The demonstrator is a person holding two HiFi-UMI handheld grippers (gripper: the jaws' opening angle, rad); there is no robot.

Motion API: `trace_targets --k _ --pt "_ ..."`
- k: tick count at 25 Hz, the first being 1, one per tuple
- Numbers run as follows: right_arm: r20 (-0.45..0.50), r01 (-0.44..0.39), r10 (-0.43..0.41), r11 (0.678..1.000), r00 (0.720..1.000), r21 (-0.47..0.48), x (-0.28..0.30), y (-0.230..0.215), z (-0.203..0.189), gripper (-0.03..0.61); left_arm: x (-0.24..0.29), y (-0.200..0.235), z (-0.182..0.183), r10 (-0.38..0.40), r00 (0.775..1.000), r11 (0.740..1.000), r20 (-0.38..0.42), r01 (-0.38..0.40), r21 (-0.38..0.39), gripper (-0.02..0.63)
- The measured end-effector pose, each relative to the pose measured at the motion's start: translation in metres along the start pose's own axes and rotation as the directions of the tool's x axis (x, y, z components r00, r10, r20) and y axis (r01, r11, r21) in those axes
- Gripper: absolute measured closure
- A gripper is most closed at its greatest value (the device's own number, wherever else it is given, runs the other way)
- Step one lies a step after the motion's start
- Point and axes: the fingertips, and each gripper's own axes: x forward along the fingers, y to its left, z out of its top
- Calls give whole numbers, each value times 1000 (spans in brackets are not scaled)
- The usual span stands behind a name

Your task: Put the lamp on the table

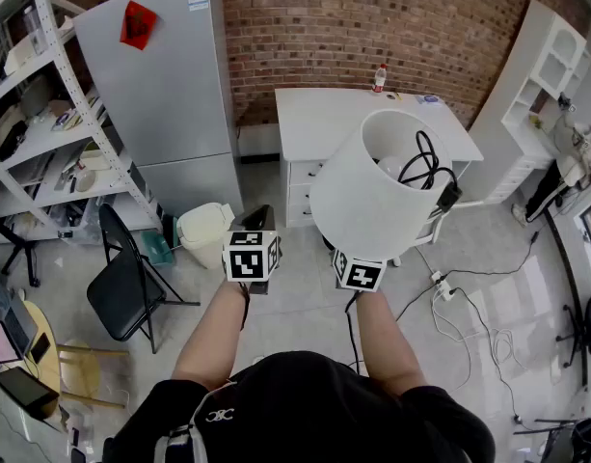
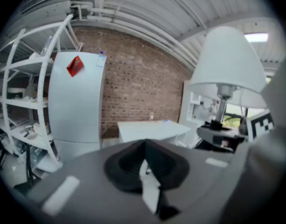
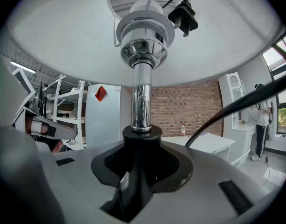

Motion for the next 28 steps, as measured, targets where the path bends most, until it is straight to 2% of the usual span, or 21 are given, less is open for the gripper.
trace_targets --k 13,23,28 --pt "22 4 -4 1000 1000 -17 2 31 8 462 -9 27 -6 -18 1000 1000 -14 18 -5 614" --pt "25 53 -53 998 998 -20 7 68 8 462 -14 61 -13 -78 997 997 -27 78 0 614" --pt "24 70 -70 997 997 -15 4 78 2 462 -11 65 -22 -110 993 994 -47 110 12 614"
